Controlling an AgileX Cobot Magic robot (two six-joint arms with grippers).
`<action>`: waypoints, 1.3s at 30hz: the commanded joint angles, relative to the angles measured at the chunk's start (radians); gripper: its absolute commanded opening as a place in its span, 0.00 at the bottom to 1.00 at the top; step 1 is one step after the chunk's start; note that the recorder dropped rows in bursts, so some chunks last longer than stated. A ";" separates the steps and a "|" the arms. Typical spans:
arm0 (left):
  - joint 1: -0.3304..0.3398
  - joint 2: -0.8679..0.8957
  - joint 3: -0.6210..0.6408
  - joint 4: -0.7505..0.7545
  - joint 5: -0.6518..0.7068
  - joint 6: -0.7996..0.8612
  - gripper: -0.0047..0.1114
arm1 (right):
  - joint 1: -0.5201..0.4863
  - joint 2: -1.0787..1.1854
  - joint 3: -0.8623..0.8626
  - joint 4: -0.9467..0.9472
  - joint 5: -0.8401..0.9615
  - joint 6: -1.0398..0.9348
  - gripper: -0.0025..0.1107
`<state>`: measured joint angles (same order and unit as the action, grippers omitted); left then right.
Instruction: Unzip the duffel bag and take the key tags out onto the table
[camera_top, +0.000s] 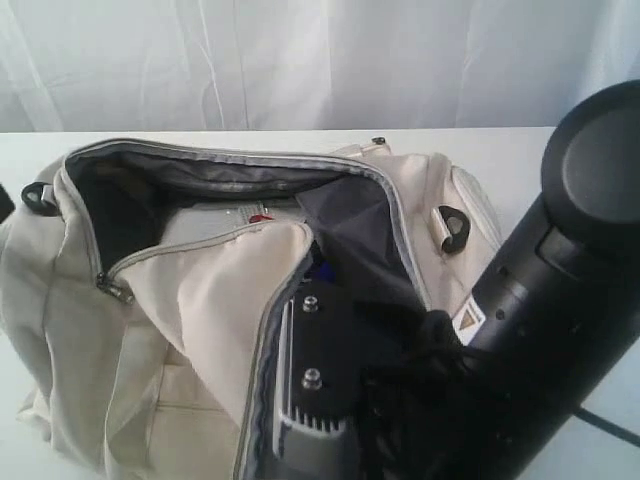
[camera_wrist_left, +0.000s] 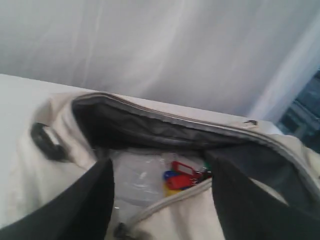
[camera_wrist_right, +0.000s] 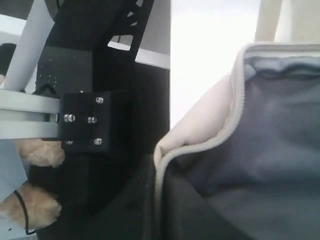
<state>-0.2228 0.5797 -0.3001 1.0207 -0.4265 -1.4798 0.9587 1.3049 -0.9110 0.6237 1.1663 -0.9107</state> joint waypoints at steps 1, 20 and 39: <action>0.001 0.135 -0.003 0.050 -0.261 -0.094 0.57 | 0.023 -0.012 0.032 0.028 0.055 0.029 0.02; -0.114 0.610 -0.196 0.288 -0.580 -0.252 0.57 | 0.023 -0.010 0.043 0.028 0.032 0.025 0.02; -0.349 0.866 -0.390 0.482 -0.357 -0.408 0.51 | 0.023 -0.010 0.043 0.028 0.032 0.025 0.02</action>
<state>-0.5602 1.4341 -0.6829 1.5008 -0.7942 -1.8784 0.9706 1.3029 -0.8751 0.6194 1.1627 -0.8896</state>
